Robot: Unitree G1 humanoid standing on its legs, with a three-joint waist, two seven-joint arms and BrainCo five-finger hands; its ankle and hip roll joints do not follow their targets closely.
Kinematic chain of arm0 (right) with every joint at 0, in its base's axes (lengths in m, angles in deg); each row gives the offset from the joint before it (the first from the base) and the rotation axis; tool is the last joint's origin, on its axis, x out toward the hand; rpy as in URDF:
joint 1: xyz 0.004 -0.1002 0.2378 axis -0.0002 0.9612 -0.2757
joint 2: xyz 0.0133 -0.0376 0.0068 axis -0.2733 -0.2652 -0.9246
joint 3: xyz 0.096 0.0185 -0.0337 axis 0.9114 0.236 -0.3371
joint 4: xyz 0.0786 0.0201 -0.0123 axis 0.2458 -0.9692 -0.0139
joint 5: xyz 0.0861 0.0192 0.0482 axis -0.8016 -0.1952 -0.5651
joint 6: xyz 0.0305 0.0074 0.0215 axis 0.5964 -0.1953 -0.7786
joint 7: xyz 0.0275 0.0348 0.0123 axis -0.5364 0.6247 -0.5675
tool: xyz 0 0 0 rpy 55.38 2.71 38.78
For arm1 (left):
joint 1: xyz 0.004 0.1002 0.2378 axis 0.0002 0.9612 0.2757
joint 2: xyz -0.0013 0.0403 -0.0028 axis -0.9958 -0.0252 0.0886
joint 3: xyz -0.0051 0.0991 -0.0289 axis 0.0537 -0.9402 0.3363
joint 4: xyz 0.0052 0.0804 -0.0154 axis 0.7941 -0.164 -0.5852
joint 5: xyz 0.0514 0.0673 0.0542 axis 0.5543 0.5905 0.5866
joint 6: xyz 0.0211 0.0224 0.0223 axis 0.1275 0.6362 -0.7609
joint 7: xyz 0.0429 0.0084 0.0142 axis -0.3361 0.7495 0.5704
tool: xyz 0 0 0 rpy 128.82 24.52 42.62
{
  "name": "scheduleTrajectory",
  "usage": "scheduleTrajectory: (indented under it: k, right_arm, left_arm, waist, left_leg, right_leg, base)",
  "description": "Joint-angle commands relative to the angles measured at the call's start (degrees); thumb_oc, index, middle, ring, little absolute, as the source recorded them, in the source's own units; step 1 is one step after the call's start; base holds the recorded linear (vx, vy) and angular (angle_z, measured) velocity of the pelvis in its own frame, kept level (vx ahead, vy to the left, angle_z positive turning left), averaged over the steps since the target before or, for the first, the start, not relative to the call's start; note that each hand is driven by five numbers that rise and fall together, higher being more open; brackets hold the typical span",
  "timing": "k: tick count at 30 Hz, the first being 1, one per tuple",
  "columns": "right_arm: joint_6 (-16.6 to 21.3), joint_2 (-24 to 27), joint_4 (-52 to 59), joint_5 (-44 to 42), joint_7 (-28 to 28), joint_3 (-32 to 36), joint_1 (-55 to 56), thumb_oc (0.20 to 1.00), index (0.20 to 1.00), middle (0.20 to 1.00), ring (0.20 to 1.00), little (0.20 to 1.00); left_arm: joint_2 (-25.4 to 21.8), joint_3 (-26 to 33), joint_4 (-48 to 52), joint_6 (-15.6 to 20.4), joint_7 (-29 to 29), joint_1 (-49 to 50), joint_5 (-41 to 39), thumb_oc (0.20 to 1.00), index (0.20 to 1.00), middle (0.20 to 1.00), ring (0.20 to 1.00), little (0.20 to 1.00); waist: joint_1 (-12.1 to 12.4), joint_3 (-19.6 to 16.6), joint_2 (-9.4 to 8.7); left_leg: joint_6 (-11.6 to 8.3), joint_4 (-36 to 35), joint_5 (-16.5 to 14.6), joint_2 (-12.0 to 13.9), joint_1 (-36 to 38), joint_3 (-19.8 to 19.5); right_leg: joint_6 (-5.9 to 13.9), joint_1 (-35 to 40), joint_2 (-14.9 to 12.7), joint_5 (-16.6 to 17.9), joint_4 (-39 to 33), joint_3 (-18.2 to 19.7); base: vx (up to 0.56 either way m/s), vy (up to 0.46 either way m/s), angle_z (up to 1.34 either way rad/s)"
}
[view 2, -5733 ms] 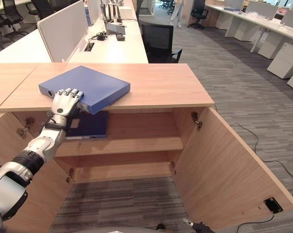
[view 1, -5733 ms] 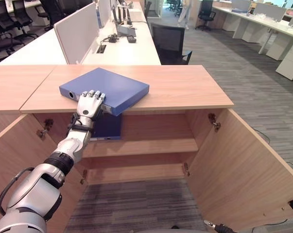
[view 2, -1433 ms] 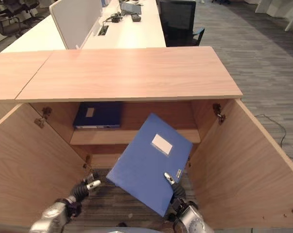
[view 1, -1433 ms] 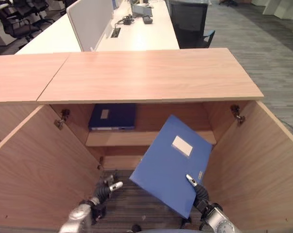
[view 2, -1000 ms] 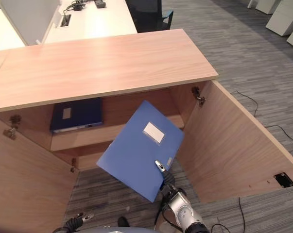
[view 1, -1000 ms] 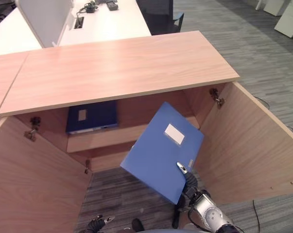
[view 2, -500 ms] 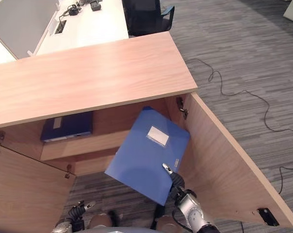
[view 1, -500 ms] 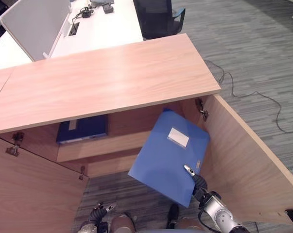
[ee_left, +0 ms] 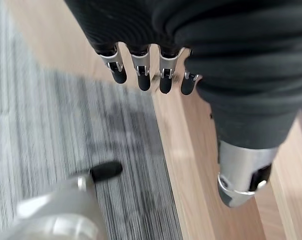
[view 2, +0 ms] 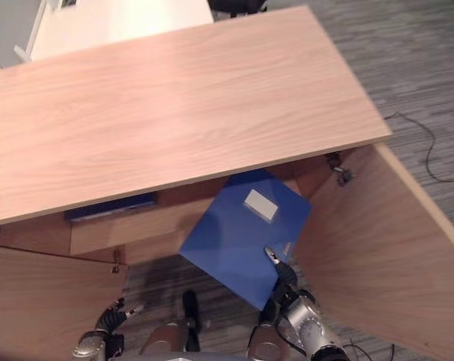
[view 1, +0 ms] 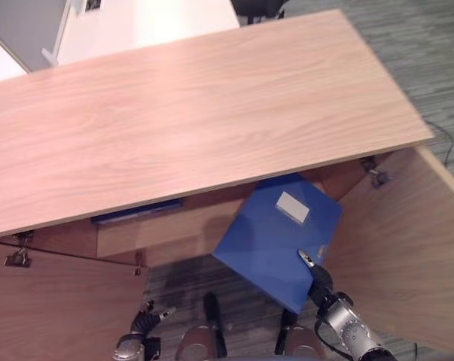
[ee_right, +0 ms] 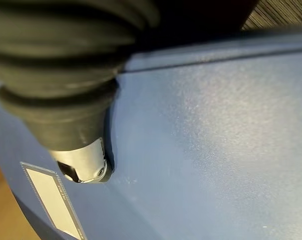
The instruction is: Put the empty folder in the office cabinet
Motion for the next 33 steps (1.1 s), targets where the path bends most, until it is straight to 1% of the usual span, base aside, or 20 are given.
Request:
scheduleTrajectory:
  k: [1, 2, 3, 4, 5, 6, 7, 8, 11, 13, 14, 17, 18, 22, 23, 25, 26, 28, 29, 33]
  right_arm:
    - [5.4, -1.2, 8.4, -1.6, -0.8, 1.3, -2.5, 0.200, 0.200, 0.200, 0.200, 0.200]
    - [7.5, -1.1, 10.2, -0.9, 0.9, 1.5, -4.3, 0.200, 0.200, 0.200, 0.200, 0.200]
    - [9.2, -0.9, 12.2, 0.9, 3.0, 0.5, -8.0, 0.200, 0.200, 0.200, 0.200, 0.200]
    - [10.0, -0.9, 13.4, 1.9, 4.3, -0.2, -9.7, 0.200, 0.200, 0.200, 0.200, 0.200]
    - [12.0, -1.4, 15.4, 3.2, 6.9, -0.5, -12.6, 0.200, 0.200, 0.200, 0.200, 0.200]
    - [13.0, -1.9, 16.8, 4.4, 8.7, -0.1, -14.0, 0.200, 0.200, 0.200, 0.200, 0.200]
    - [16.1, -2.6, 20.4, 6.3, 11.5, 0.8, -15.6, 0.200, 0.200, 0.200, 0.200, 0.200]
    - [17.3, -3.2, 21.7, 6.9, 13.3, 1.3, -16.9, 0.200, 0.200, 0.200, 0.200, 0.200]
    - [19.7, -3.8, 24.7, 9.0, 17.2, 2.6, -21.7, 0.200, 0.200, 0.200, 0.200, 0.200]
    - [21.1, -3.2, 27.7, 11.2, 18.9, 4.3, -23.4, 0.200, 0.200, 0.200, 0.200, 0.200]
    - [22.2, -1.2, 28.6, 12.4, 21.1, 6.6, -26.3, 0.200, 0.200, 0.200, 0.200, 0.200]
    - [22.8, -0.3, 28.7, 12.9, 22.2, 7.7, -28.1, 0.200, 0.200, 0.200, 0.200, 0.200]
    - [24.2, 2.9, 26.0, 11.8, 25.6, 10.4, -34.2, 0.200, 0.200, 0.200, 0.200, 0.200]
    - [24.8, 5.7, 21.6, 11.0, 28.8, 12.1, -39.5, 0.200, 0.200, 0.200, 0.200, 0.200]
    - [25.5, 6.0, 17.2, 9.2, 31.2, 13.0, -43.9, 0.200, 0.200, 0.200, 0.200, 0.200]
    - [26.3, 5.5, 15.1, 7.6, 31.8, 13.0, -46.0, 0.200, 0.200, 0.200, 0.200, 0.200]
    - [27.2, 6.4, 9.5, 6.2, 34.3, 13.6, -51.3, 0.200, 0.200, 0.200, 0.200, 0.200]
    - [27.4, 6.7, 8.7, 6.1, 34.2, 13.5, -52.1, 0.200, 0.200, 0.200, 0.200, 0.200]
    - [27.2, 7.9, -0.6, 4.8, 38.0, 12.9, -60.5, 0.200, 0.200, 0.200, 0.200, 0.200]
    - [25.4, 9.8, -8.3, 4.6, 40.8, 11.1, -67.1, 0.200, 0.200, 0.200, 0.200, 0.200]
  left_arm:
    - [-1.0, 0.7, 1.4, 1.8, -1.6, 2.4, -1.2, 1.000, 1.000, 1.000, 1.000, 1.000]
    - [-1.3, 0.9, 3.5, 2.2, -2.5, 2.1, -2.5, 1.000, 1.000, 1.000, 1.000, 1.000]
    - [-2.3, 0.9, 6.3, 3.1, -4.0, 1.5, -4.7, 1.000, 1.000, 1.000, 1.000, 1.000]
    - [-2.8, 1.0, 8.2, 3.5, -4.6, 1.4, -5.8, 1.000, 1.000, 1.000, 1.000, 1.000]
    - [-3.5, 0.6, 12.0, 4.2, -5.5, 1.6, -6.9, 1.000, 1.000, 1.000, 1.000, 1.000]
    - [-3.7, 0.3, 14.3, 4.3, -5.9, 1.5, -7.0, 1.000, 1.000, 1.000, 1.000, 1.000]
    - [-4.2, -0.1, 17.6, 5.2, -7.3, 0.7, -7.4, 1.000, 1.000, 1.000, 1.000, 1.000]
    - [-4.4, -0.6, 19.6, 5.5, -7.9, 0.2, -7.4, 1.000, 1.000, 1.000, 1.000, 1.000]
    - [-5.4, -1.2, 26.5, 6.0, -9.4, -0.4, -7.4, 1.000, 1.000, 1.000, 1.000, 1.000]
    - [-6.0, -1.4, 30.9, 6.5, -9.6, -0.2, -7.2, 1.000, 1.000, 1.000, 1.000, 1.000]
    - [-7.0, -1.2, 35.3, 7.3, -9.9, 0.0, -7.1, 1.000, 1.000, 1.000, 1.000, 1.000]
    - [-7.2, -1.3, 37.0, 7.6, -10.0, -0.1, -7.8, 1.000, 1.000, 1.000, 1.000, 1.000]
    - [-8.4, -1.3, 41.7, 8.7, -10.6, 0.1, -8.9, 1.000, 1.000, 1.000, 1.000, 1.000]
    - [-9.6, -1.4, 44.9, 9.2, -11.3, -0.3, -9.9, 1.000, 1.000, 1.000, 1.000, 1.000]
    - [-10.2, -2.1, 46.4, 9.4, -12.2, -1.1, -10.9, 1.000, 1.000, 1.000, 1.000, 1.000]
    - [-10.5, -2.6, 46.8, 9.6, -12.6, -1.3, -11.1, 1.000, 1.000, 1.000, 1.000, 1.000]
    - [-11.3, -3.4, 47.7, 9.6, -13.1, -1.4, -11.7, 1.000, 1.000, 1.000, 1.000, 1.000]
    - [-11.3, -3.4, 47.8, 9.6, -13.2, -1.7, -11.7, 1.000, 1.000, 1.000, 1.000, 1.000]
    - [-12.7, -5.1, 48.5, 9.9, -13.8, -2.0, -11.9, 1.000, 1.000, 1.000, 1.000, 1.000]
    - [-14.0, -6.4, 49.6, 9.9, -14.4, -2.7, -11.7, 1.000, 1.000, 1.000, 1.000, 1.000]
  waist:
    - [0.2, 0.2, -1.52]
    - [0.4, 1.4, -1.83]
    - [1.1, 3.8, -2.04]
    - [1.8, 4.5, -2.05]
    - [2.7, 4.9, -1.84]
    - [3.1, 5.4, -1.87]
    - [3.5, 7.0, -2.15]
    - [3.7, 7.8, -2.30]
    - [4.1, 9.1, -2.41]
    - [4.1, 9.0, -2.27]
    - [4.4, 9.3, -2.15]
    - [4.5, 9.1, -2.06]
    - [5.2, 8.9, -1.65]
    - [5.8, 8.9, -1.41]
    - [6.2, 8.8, -1.24]
    - [6.4, 8.7, -1.16]
    - [7.1, 8.4, -0.88]
    - [7.1, 8.6, -0.82]
    - [8.2, 8.4, -0.41]
    - [8.9, 8.6, -0.08]
  left_leg:
    - [-2.48, 10.4, -5.2, 4.1, -5.2, -2.4]
    - [-1.61, 12.6, -6.9, 4.0, -7.4, -2.1]
    - [-0.58, 15.0, -8.8, 5.0, -9.5, -0.2]
    - [-0.10, 17.1, -9.9, 5.8, -11.2, 1.1]
    - [0.73, 20.4, -11.4, 6.9, -13.4, 2.5]
    - [1.16, 23.4, -12.7, 7.7, -14.8, 2.6]
    - [1.17, 27.0, -13.9, 8.4, -16.9, 2.5]
    - [1.09, 29.2, -14.7, 8.8, -18.4, 2.1]
    - [1.01, 35.9, -17.2, 9.3, -23.9, 0.7]
    - [0.91, 41.0, -19.2, 9.8, -28.2, -0.6]
    - [0.82, 45.7, -20.7, 10.2, -32.0, -1.8]
    - [0.68, 48.7, -21.7, 10.7, -34.8, -2.6]
    - [1.24, 54.1, -23.7, 11.3, -39.2, -4.8]
    - [1.65, 59.2, -25.7, 11.8, -43.4, -6.8]
    - [1.71, 61.6, -27.0, 11.9, -45.3, -7.9]
    - [1.62, 62.2, -27.2, 11.8, -45.8, -8.1]
    - [1.54, 63.1, -27.7, 11.7, -46.3, -8.6]
    - [1.52, 63.4, -27.9, 11.8, -46.5, -8.7]
    - [1.50, 64.3, -28.3, 11.6, -47.3, -9.2]
    - [1.41, 65.2, -28.5, 11.3, -48.8, -9.8]
  right_leg:
    - [2.31, 3.2, -3.7, 1.0, -0.9, 1.2]
    - [2.76, 0.4, -4.6, 1.6, 1.3, 1.4]
    - [3.61, -6.4, -6.9, 5.5, 8.7, 0.0]
    - [3.91, -9.8, -8.4, 6.6, 12.7, -2.5]
    - [3.84, -11.8, -10.1, 6.3, 16.8, -8.0]
    - [3.48, -11.9, -10.1, 5.1, 17.4, -9.5]
    - [2.87, -12.7, -10.2, 3.4, 18.4, -9.9]
    - [2.28, -13.4, -10.4, 1.6, 19.3, -9.8]
    - [1.65, -17.8, -12.5, -0.7, 25.3, -9.6]
    - [1.10, -21.4, -13.5, -3.9, 30.1, -8.9]
    - [0.36, -24.4, -14.5, -6.7, 34.6, -8.1]
    - [-0.29, -26.6, -15.2, -8.7, 37.4, -7.5]
    - [-1.54, -31.0, -16.7, -12.4, 43.9, -5.5]
    - [-2.93, -35.3, -18.2, -16.1, 49.9, -3.5]
    - [-3.59, -37.4, -18.9, -17.9, 53.2, -2.3]
    - [-3.72, -38.2, -19.0, -18.4, 54.1, -1.9]
    - [-3.77, -38.7, -19.3, -19.1, 55.3, -1.5]
    - [-3.77, -38.9, -19.3, -19.2, 55.5, -1.4]
    - [-3.83, -39.6, -19.8, -19.8, 56.5, -1.1]
    - [-3.88, -40.5, -20.2, -20.5, 57.8, -0.8]
  base:
    - [-0.03, 0.101, -0.03]
    - [-0.16, 0.229, -0.06]
    - [-0.20, 0.258, -0.33]
    - [-0.16, 0.265, -0.76]
    - [-0.02, 0.125, -1.05]
    - [0.04, 0.040, -0.82]
    - [0.03, -0.052, -0.43]
    - [0.00, -0.050, -0.22]
    - [-0.01, -0.008, -0.10]
    - [0.01, -0.060, 0.12]
    - [0.01, -0.065, 0.19]
    - [0.00, -0.073, 0.22]
    - [0.01, -0.067, 0.04]
    - [0.01, -0.066, 0.16]
    - [0.01, -0.060, 0.05]
    - [0.02, -0.033, 0.07]
    - [0.02, -0.012, 0.11]
    - [0.02, -0.013, 0.08]
    - [0.02, -0.015, 0.07]
    - [0.02, -0.011, 0.09]
